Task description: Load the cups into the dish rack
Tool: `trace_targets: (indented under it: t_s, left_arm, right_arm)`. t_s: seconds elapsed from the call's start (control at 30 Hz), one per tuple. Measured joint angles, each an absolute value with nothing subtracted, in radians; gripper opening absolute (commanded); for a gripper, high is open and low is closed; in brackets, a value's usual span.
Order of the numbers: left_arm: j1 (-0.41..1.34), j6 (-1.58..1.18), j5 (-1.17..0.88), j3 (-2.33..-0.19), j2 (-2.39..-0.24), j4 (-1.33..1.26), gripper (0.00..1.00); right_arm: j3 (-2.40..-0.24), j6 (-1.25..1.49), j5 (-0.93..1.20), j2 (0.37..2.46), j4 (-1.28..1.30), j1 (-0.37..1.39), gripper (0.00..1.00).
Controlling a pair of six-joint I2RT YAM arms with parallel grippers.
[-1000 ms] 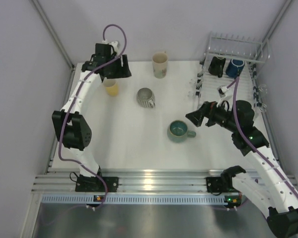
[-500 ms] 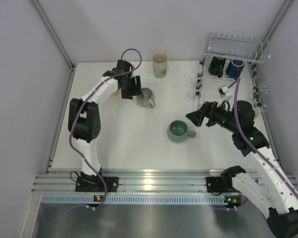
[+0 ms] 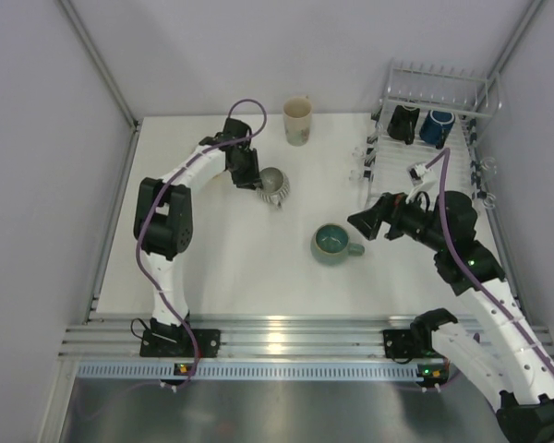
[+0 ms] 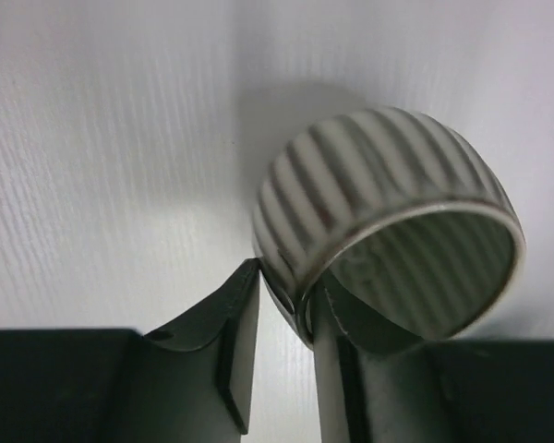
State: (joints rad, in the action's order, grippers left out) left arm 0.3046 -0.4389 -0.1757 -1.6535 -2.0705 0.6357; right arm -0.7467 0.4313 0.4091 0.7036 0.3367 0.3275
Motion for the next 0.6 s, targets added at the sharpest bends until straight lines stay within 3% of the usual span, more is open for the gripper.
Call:
trace_targets:
  t_s: [0.23,0.6]
  left_arm:
    - [0.298,-0.429,-0.187,-1.628,-2.072,0.642,0.00]
    - [0.245,-0.460,-0.365,-1.468,-1.981,0.548,0.00]
  right_arm:
    - [-0.747,0.449,0.413,0.710,0.338,0.327,0.99]
    - [-0.746,0.493,0.466,0.754,0.297,0.327,0.99]
